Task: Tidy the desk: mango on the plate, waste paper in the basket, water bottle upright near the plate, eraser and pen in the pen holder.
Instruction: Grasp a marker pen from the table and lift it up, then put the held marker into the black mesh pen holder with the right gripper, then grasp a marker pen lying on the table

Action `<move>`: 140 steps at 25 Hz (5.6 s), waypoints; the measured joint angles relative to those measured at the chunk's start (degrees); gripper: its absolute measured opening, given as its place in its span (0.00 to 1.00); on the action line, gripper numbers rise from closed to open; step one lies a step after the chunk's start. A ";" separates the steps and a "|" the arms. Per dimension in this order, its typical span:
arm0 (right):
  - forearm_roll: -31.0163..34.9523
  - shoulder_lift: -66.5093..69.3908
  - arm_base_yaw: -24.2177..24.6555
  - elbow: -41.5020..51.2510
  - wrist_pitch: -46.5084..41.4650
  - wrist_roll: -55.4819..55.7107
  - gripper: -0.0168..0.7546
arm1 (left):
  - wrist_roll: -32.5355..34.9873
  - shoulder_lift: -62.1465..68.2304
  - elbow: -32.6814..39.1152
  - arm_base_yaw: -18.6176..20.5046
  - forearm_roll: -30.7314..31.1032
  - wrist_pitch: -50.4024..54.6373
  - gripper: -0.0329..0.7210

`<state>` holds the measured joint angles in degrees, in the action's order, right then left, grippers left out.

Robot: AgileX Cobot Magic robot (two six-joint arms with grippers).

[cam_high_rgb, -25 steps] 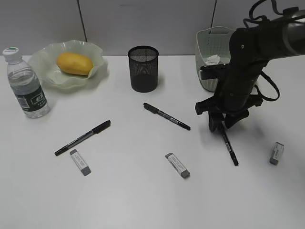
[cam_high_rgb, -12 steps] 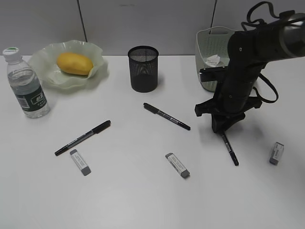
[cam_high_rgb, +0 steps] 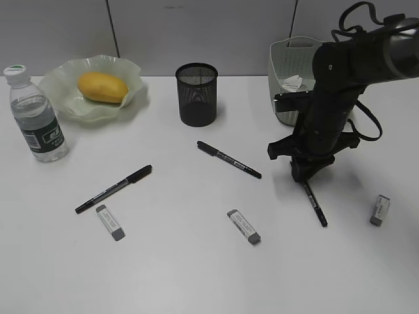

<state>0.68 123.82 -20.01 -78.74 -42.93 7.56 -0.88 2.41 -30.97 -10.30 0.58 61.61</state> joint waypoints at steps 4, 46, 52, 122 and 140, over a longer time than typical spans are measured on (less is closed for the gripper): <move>0.00 -0.34 0.00 -0.40 -1.37 -0.84 0.20 | 0.00 0.00 0.00 0.00 0.00 0.00 0.63; 19.09 6.93 -11.83 -14.24 68.01 -23.27 0.26 | 0.00 0.00 0.00 -0.05 -0.22 0.00 0.63; 18.01 7.17 -11.83 -14.24 68.47 -23.22 0.63 | 0.00 0.00 0.00 -0.05 -0.22 0.00 0.63; -2.69 -108.57 6.86 46.57 -15.18 -0.63 0.68 | 8.08 15.57 -3.18 -0.05 -6.60 -8.57 0.63; -2.86 -108.74 6.86 47.08 -15.18 -0.53 0.64 | 21.74 70.65 -26.73 -4.02 -14.62 -16.83 0.63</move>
<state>-2.19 15.08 -13.15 -31.66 -58.11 7.03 20.86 73.06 -57.69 -14.32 -14.03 44.79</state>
